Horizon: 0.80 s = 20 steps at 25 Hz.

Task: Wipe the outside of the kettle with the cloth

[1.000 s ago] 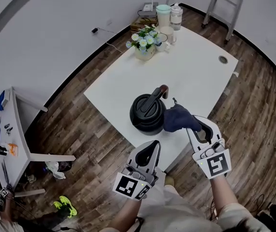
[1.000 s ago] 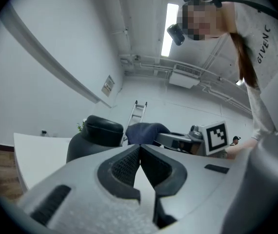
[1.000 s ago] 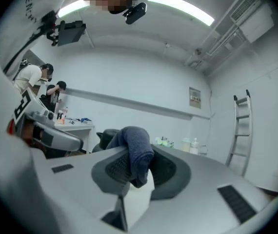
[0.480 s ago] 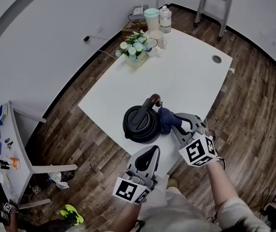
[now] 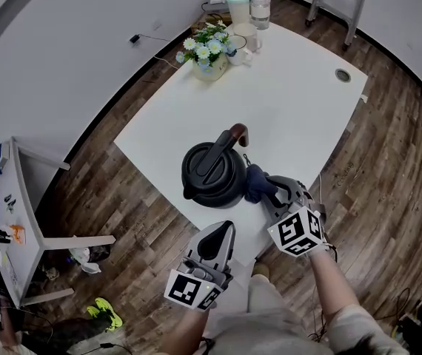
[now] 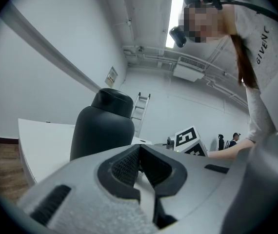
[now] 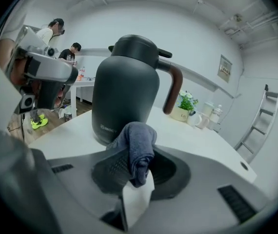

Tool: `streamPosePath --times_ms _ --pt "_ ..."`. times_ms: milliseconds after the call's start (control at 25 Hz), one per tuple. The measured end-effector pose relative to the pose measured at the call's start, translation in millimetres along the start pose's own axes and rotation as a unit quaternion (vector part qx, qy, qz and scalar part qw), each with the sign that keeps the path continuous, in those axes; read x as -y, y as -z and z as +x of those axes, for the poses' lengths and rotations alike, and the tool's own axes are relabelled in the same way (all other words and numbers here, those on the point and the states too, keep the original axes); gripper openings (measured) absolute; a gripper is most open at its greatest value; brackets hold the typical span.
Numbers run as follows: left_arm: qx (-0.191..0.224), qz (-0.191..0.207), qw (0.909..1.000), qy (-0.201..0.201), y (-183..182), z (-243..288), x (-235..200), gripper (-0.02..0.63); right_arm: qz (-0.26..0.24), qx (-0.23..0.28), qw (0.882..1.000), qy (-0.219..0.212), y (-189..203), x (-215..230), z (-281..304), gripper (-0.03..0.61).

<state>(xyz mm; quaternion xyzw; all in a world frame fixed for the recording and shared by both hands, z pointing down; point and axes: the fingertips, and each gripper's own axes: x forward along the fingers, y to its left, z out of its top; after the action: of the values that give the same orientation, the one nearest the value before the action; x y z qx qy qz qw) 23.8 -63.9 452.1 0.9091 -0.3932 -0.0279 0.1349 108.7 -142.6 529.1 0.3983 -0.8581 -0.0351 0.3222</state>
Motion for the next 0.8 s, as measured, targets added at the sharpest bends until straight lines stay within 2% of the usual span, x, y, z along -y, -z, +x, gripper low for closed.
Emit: streamPosePath --times_ms 80,200,360,400,480,560,640,720,800 --pt "0.002 0.003 0.9999 -0.015 1 -3 -3 0.008 0.002 0.004 1.000 0.029 -3 11 -10 0.063" --pt "0.014 0.017 0.9987 -0.046 -7 -12 -11 0.008 -0.010 0.077 0.993 0.093 -44 28 -55 0.063" --pt "0.049 0.046 0.9942 -0.084 -43 -27 -26 0.008 -0.007 0.208 0.970 0.124 -133 22 -127 0.063" --pt "0.063 0.057 0.9923 -0.091 -57 -31 -30 0.008 -0.018 0.237 0.963 0.131 -156 16 -139 0.063" --pt "0.094 0.074 0.9876 -0.102 -89 -39 -31 0.008 -0.073 0.275 0.948 0.142 -200 1 -153 0.063" --pt "0.126 0.086 0.9820 -0.111 -121 -48 -31 0.008 -0.137 0.287 0.937 0.146 -233 -22 -151 0.063" --pt "0.151 0.103 0.9752 -0.125 -139 -60 -38 0.008 -0.195 0.277 0.930 0.144 -250 -47 -137 0.063" --pt "0.154 0.104 0.9726 -0.139 -137 -68 -47 0.008 -0.249 0.241 0.926 0.150 -248 -67 -117 0.063" --pt "0.137 0.088 0.9756 -0.147 -119 -69 -59 0.008 -0.289 0.199 0.923 0.158 -236 -81 -97 0.063"
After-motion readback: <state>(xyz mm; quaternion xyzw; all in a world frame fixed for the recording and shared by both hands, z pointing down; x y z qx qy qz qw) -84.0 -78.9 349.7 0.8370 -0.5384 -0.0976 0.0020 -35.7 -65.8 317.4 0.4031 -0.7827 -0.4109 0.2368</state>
